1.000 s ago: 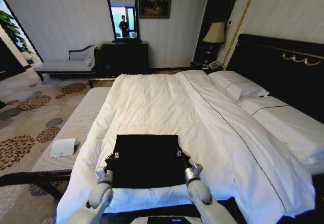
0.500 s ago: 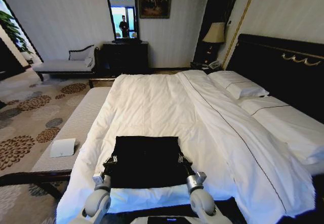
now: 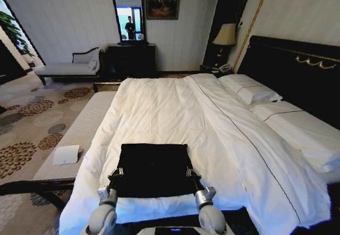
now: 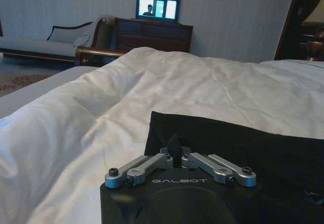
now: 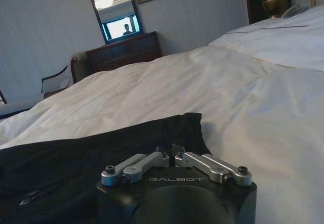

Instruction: Fold the clothes on the bed.

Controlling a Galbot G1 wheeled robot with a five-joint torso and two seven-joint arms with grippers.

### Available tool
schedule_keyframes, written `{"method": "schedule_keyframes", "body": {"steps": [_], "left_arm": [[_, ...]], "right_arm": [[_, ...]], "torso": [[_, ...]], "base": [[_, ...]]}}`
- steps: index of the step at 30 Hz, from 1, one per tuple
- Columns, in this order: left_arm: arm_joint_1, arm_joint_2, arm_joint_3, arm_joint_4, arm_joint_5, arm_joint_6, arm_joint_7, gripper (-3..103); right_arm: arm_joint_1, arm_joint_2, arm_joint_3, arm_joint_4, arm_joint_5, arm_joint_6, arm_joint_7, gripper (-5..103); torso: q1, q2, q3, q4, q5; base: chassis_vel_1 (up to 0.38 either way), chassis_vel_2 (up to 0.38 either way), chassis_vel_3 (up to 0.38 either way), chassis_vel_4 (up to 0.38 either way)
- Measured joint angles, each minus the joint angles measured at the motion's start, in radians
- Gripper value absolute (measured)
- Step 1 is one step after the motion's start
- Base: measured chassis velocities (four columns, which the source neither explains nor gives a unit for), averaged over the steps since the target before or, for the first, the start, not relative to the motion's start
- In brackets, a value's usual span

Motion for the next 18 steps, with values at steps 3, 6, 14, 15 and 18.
{"method": "schedule_keyframes", "body": {"steps": [3, 6, 14, 15, 18], "left_arm": [[0.01, 0.0, -0.004, -0.007, 0.0, 0.0, -0.001, 2], [0.024, 0.0, -0.012, -0.018, -0.004, 0.0, -0.001, 2], [0.042, -0.004, -0.023, -0.033, -0.008, 0.003, -0.01, 2], [0.043, -0.005, -0.023, -0.032, -0.006, 0.003, -0.01, 2], [0.054, -0.011, -0.02, -0.032, -0.001, 0.003, -0.01, 2]], "right_arm": [[-0.016, -0.002, 0.002, 0.015, 0.006, -0.005, 0.001, 0], [-0.034, -0.004, 0.004, 0.03, 0.009, -0.009, 0.002, 0], [-0.066, -0.001, 0.006, 0.048, 0.01, -0.02, 0.008, 0], [-0.067, 0.0, 0.007, 0.048, 0.01, -0.02, 0.008, 0], [-0.072, 0.002, 0.01, 0.046, 0.01, -0.023, 0.011, 0]], "torso": [[0.0, 0.0, 0.0, 0.0, 0.0], [0.0, 0.0, 0.0, 0.0, 0.0], [0.0, 0.0, 0.0, 0.0, 0.0], [0.0, 0.0, 0.0, 0.0, 0.0], [0.0, 0.0, 0.0, 0.0, 0.0]], "base": [[0.0, 0.0, 0.0, 0.0], [0.0, 0.0, 0.0, 0.0], [0.0, 0.0, 0.0, 0.0], [0.0, 0.0, 0.0, 0.0], [0.0, 0.0, 0.0, 0.0]]}}
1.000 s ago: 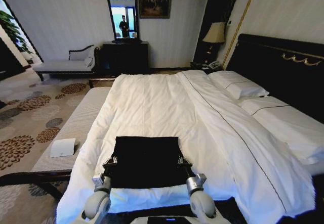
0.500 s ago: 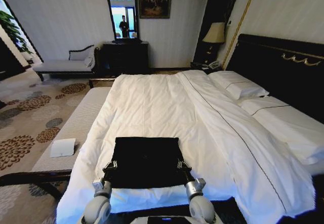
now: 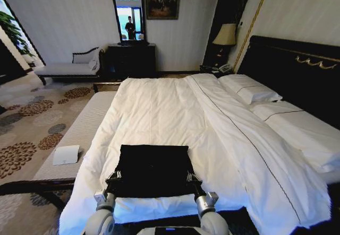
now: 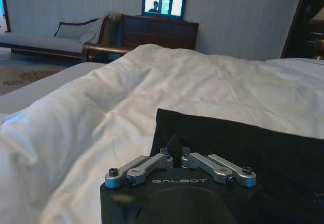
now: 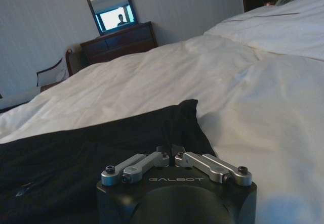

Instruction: Fold the clothes on the bed.

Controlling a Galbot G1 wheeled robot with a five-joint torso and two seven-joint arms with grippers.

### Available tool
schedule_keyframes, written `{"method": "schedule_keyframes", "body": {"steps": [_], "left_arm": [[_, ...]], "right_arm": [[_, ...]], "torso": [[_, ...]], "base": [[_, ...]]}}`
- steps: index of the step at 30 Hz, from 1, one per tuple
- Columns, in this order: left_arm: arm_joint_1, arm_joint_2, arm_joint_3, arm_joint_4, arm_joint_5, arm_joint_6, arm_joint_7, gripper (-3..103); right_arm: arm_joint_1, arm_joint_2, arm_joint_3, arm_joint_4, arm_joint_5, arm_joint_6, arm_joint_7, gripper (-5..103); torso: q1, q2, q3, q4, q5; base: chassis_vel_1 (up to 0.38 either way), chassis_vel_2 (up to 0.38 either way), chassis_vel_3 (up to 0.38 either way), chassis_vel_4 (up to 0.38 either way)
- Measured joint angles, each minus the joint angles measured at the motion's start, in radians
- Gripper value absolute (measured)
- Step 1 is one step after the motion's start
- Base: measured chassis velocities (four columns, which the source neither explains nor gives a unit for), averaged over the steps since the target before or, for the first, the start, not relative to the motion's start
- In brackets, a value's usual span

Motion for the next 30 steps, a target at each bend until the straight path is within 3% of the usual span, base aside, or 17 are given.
{"method": "schedule_keyframes", "body": {"steps": [8, 11, 12, 14, 15, 17, 18, 21, 22, 25, 27, 30], "left_arm": [[0.001, -0.026, 0.005, 0.036, 0.013, 0.0, -0.002, -1], [-0.001, -0.022, 0.004, 0.038, 0.012, 0.011, -0.005, 7], [-0.001, -0.021, 0.003, 0.039, 0.013, 0.018, -0.006, 7], [0.001, -0.02, 0.005, 0.039, 0.014, 0.032, -0.007, 18], [0.006, -0.027, 0.008, 0.041, 0.02, 0.037, -0.01, 23], [0.01, -0.035, 0.005, 0.044, 0.024, 0.037, -0.01, 28], [0.014, -0.039, 0.0, 0.047, 0.025, 0.038, -0.011, 28], [0.032, -0.048, -0.041, 0.039, 0.005, 0.035, -0.011, 44], [0.032, -0.048, -0.041, 0.039, 0.005, 0.035, -0.011, 44], [0.039, -0.028, -0.106, 0.003, -0.058, 0.054, -0.002, 61], [0.031, -0.018, -0.12, -0.001, -0.074, 0.063, 0.0, 61], [-0.03, 0.008, -0.14, 0.017, -0.111, 0.079, 0.001, 77]], "right_arm": [[0.001, 0.017, -0.011, -0.024, -0.012, -0.002, 0.004, 0], [-0.003, 0.02, -0.011, -0.032, -0.013, 0.0, 0.0, -2], [-0.005, 0.02, -0.01, -0.035, -0.014, 0.002, -0.002, 3], [-0.01, 0.019, -0.009, -0.037, -0.015, 0.005, -0.003, 8], [-0.019, 0.018, -0.007, -0.037, -0.015, 0.007, -0.004, 19], [-0.028, 0.019, -0.003, -0.035, -0.014, 0.008, -0.004, 19], [-0.037, 0.02, 0.002, -0.032, -0.012, 0.009, -0.004, 25], [-0.067, 0.034, 0.038, -0.005, 0.017, 0.013, -0.002, 41], [-0.067, 0.034, 0.038, -0.005, 0.017, 0.013, -0.002, 41], [-0.087, 0.032, 0.08, 0.043, 0.05, -0.003, 0.015, 57], [-0.086, 0.026, 0.09, 0.054, 0.043, -0.008, 0.016, 57], [-0.063, 0.005, 0.103, 0.089, 0.049, -0.04, 0.03, 73]], "torso": [[0.0, 0.0, 0.0, 0.0, -0.0001], [0.0, 0.0, 0.0, 0.0, 0.0], [0.0, 0.0, 0.0, 0.0, 0.0], [0.0, 0.0, 0.0, 0.0, 0.0002], [0.0, 0.0, 0.0, 0.0, 0.0], [0.0, 0.0, 0.0, 0.0, -0.0001], [0.0, 0.0, 0.0, 0.0001, -0.0001], [0.0, 0.0, 0.0, 0.0, -0.0001], [0.0, 0.0, 0.0, 0.0, -0.0001], [0.0, 0.0, 0.0, 0.0001, 0.0], [0.0, 0.0, 0.0, 0.0002, 0.0001], [0.0, 0.0, 0.0, 0.0002, 0.0]], "base": [[0.0, 0.0, 0.0, 0.0], [0.0, 0.0, 0.0, 0.0], [0.0, 0.0, 0.0, 0.0], [0.0, 0.0, 0.0, 0.0], [0.0, 0.0, 0.0, 0.0], [0.0, 0.0, 0.0, 0.0], [0.0, 0.0, 0.0, 0.0], [0.0, 0.0, 0.0, 0.0], [0.0, 0.0, 0.0, 0.0], [0.0, 0.0, 0.0, 0.0], [0.0, 0.0, 0.0, 0.0], [0.0, 0.0, 0.0, 0.0]]}}
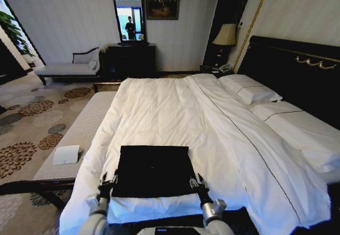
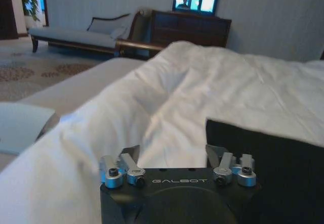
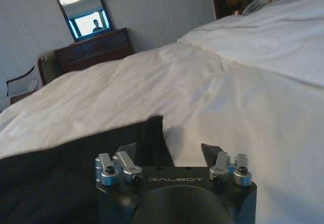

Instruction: Fold the clothes on the bed.

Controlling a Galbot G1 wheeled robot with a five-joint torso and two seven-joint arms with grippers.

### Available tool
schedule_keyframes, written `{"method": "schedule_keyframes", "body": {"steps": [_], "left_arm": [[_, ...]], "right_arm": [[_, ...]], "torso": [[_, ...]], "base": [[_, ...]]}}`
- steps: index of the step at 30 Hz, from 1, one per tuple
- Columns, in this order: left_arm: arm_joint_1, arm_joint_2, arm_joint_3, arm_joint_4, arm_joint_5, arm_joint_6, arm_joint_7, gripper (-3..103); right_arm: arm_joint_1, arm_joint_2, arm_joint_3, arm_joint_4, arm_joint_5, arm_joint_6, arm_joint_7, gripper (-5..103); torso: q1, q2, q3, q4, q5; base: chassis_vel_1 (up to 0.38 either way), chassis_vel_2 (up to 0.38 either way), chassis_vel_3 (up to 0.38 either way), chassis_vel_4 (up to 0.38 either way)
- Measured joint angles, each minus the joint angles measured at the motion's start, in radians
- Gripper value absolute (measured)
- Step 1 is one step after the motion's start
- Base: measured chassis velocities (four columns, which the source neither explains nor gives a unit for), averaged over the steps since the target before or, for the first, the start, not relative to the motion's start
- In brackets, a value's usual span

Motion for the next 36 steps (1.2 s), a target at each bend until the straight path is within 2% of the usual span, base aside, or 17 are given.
{"method": "schedule_keyframes", "body": {"steps": [1, 4, 5, 6, 7, 11, 17, 18, 23, 25, 26, 27, 31, 32, 33, 36], "left_arm": [[-0.025, 0.009, -0.001, 0.011, -0.015, 0.006, 0.0, 83], [-0.092, 0.033, 0.012, 0.049, -0.061, 0.032, 0.002, 88], [-0.12, 0.042, 0.022, 0.069, -0.079, 0.045, 0.007, 93], [-0.191, 0.058, 0.051, 0.125, -0.117, 0.075, 0.02, 98], [-0.191, 0.058, 0.051, 0.125, -0.117, 0.075, 0.02, 98], [-0.384, 0.057, 0.141, 0.259, -0.165, 0.109, 0.046, 100], [-0.469, 0.049, 0.191, 0.316, -0.17, 0.117, 0.071, 101], [-0.481, 0.046, 0.198, 0.329, -0.174, 0.122, 0.077, 94], [-0.519, 0.033, 0.212, 0.366, -0.2, 0.138, 0.078, 90], [-0.537, 0.026, 0.216, 0.39, -0.221, 0.147, 0.077, 86], [-0.544, 0.023, 0.218, 0.402, -0.229, 0.15, 0.077, 81], [-0.544, 0.023, 0.218, 0.402, -0.229, 0.15, 0.077, 81], [-0.554, 0.017, 0.227, 0.431, -0.24, 0.152, 0.082, 59], [-0.554, 0.017, 0.227, 0.431, -0.24, 0.152, 0.082, 59], [-0.554, 0.014, 0.228, 0.435, -0.243, 0.152, 0.082, 54], [-0.555, 0.009, 0.229, 0.445, -0.242, 0.151, 0.085, 48]], "right_arm": [[0.008, -0.005, 0.002, 0.009, 0.013, -0.012, 0.008, 79], [0.03, -0.015, 0.011, 0.017, 0.032, -0.035, 0.025, 84], [0.034, -0.017, 0.013, 0.017, 0.031, -0.038, 0.027, 89], [0.039, -0.015, 0.012, 0.007, 0.008, -0.039, 0.028, 95], [0.039, -0.015, 0.012, 0.007, 0.008, -0.039, 0.028, 95], [0.036, 0.012, -0.007, -0.009, -0.055, -0.038, 0.027, 100], [0.031, 0.019, -0.008, -0.02, -0.091, -0.029, 0.01, 100], [0.039, 0.014, -0.011, -0.024, -0.09, -0.028, 0.009, 100], [0.052, 0.009, -0.012, -0.027, -0.079, -0.029, 0.009, 100], [0.058, 0.007, -0.013, -0.024, -0.074, -0.031, 0.012, 100], [0.061, 0.005, -0.013, -0.022, -0.07, -0.033, 0.014, 100], [0.061, 0.005, -0.013, -0.022, -0.07, -0.033, 0.014, 100], [0.076, 0.001, -0.013, -0.016, -0.051, -0.044, 0.027, 100], [0.076, 0.001, -0.013, -0.016, -0.051, -0.044, 0.027, 100], [0.079, 0.003, -0.016, -0.018, -0.051, -0.044, 0.031, 100], [0.079, 0.011, -0.023, -0.02, -0.052, -0.045, 0.037, 100]], "torso": [[0.0, 0.0, 0.0, 0.0, -0.0002], [0.0, 0.0, 0.0, 0.0, 0.0], [0.0, 0.0, 0.0, 0.0, 0.0], [0.0, 0.0, 0.0, 0.0001, -0.0001], [0.0, 0.0, 0.0, 0.0001, -0.0001], [0.0, 0.0, 0.0, -0.0003, -0.0001], [0.0, 0.0, 0.0, -0.0005, 0.0], [0.0, 0.0, 0.0, -0.0003, 0.0], [0.0, 0.0, 0.0, -0.0001, -0.0001], [0.0, 0.0, 0.0, -0.0003, 0.0001], [0.0, 0.0, 0.0, -0.0002, 0.0], [0.0, 0.0, 0.0, -0.0002, 0.0], [0.0, 0.0, 0.0, -0.0001, 0.0], [0.0, 0.0, 0.0, -0.0001, 0.0], [0.0, 0.0, 0.0, -0.0001, 0.0], [0.0, 0.0, 0.0, -0.0002, 0.0]], "base": [[0.0, 0.0, 0.0, 0.0], [0.0, 0.0, 0.0, 0.0], [0.0, 0.0, 0.0, 0.0], [0.0, 0.0, 0.0, 0.0], [0.0, 0.0, 0.0, 0.0], [0.0, 0.0, 0.0, 0.0], [0.0, 0.0, 0.0, 0.0], [0.0, 0.0, 0.0, 0.0], [0.0, 0.0, 0.0, 0.0], [0.0, 0.0, 0.0, 0.0], [0.0, 0.0, 0.0, 0.0], [0.0, 0.0, 0.0, 0.0], [0.0, 0.0, 0.0, 0.0], [0.0, 0.0, 0.0, 0.0], [0.0, 0.0, 0.0, 0.0], [0.0, 0.0, 0.0, 0.0]]}}
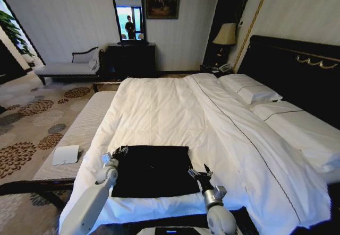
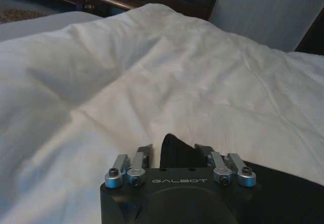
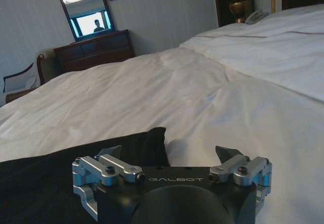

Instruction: Fold the clothes on the bed.

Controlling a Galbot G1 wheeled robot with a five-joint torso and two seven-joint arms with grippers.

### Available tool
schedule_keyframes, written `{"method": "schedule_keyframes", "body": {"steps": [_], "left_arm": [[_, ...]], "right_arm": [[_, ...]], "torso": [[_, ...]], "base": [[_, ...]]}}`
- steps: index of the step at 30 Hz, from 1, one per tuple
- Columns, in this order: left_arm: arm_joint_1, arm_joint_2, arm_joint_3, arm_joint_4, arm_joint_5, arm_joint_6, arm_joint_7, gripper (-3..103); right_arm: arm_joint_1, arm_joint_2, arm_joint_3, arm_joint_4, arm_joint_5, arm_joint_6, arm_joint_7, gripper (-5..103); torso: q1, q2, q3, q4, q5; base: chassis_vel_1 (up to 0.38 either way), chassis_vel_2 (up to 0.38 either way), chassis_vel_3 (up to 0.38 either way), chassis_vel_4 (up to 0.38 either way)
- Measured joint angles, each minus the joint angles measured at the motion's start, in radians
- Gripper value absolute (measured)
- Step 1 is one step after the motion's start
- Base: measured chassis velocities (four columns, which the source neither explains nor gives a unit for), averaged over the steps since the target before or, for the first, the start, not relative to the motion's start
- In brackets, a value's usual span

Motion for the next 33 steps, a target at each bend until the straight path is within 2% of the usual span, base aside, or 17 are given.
{"method": "schedule_keyframes", "body": {"steps": [3, 4, 7, 9, 12, 29, 30, 33], "left_arm": [[0.0, -0.002, 0.001, 0.003, 0.006, -0.008, 0.001, 32], [0.0, -0.002, 0.001, 0.003, 0.006, -0.008, 0.001, 32], [0.002, -0.001, 0.0, -0.008, 0.014, -0.014, -0.001, 16], [0.003, 0.0, 0.0, -0.012, 0.019, -0.017, -0.002, 16], [0.01, 0.004, -0.001, -0.028, 0.033, -0.022, -0.005, 2], [0.041, 0.016, -0.01, -0.065, 0.066, -0.027, -0.021, 0], [0.042, 0.016, -0.009, -0.066, 0.07, -0.027, -0.022, -2], [0.042, 0.015, -0.007, -0.068, 0.075, -0.027, -0.023, 7]], "right_arm": [[0.0, 0.007, -0.006, -0.001, -0.002, -0.001, 0.003, 100], [0.0, 0.007, -0.006, -0.001, -0.002, -0.001, 0.003, 100], [0.001, 0.005, -0.005, -0.002, -0.001, -0.001, 0.006, 100], [0.002, 0.004, -0.005, -0.002, 0.001, -0.001, 0.006, 100], [0.005, 0.003, -0.005, -0.003, 0.003, -0.001, 0.007, 100], [0.019, -0.001, -0.011, -0.01, 0.017, 0.001, 0.006, 100], [0.018, -0.001, -0.011, -0.01, 0.017, 0.001, 0.006, 100], [0.015, -0.001, -0.008, -0.01, 0.017, 0.003, 0.006, 100]], "torso": [[0.0, 0.0, 0.0, 0.0, -0.0001], [0.0, 0.0, 0.0, 0.0, -0.0001], [0.0, 0.0, 0.0, 0.0, 0.0], [0.0, 0.0, 0.0, 0.0, -0.0001], [0.0, 0.0, 0.0, 0.0, -0.0001], [0.0, 0.0, 0.0, -0.0001, -0.0001], [0.0, 0.0, 0.0, 0.0, -0.0001], [0.0, 0.0, 0.0, 0.0, -0.0001]], "base": [[0.0, 0.0, 0.0, 0.0], [0.0, 0.0, 0.0, 0.0], [0.0, 0.0, 0.0, 0.0], [0.0, 0.0, 0.0, 0.0], [0.0, 0.0, 0.0, 0.0], [0.0, 0.0, 0.0, 0.0], [0.0, 0.0, 0.0, 0.0], [0.0, 0.0, 0.0, 0.0]]}}
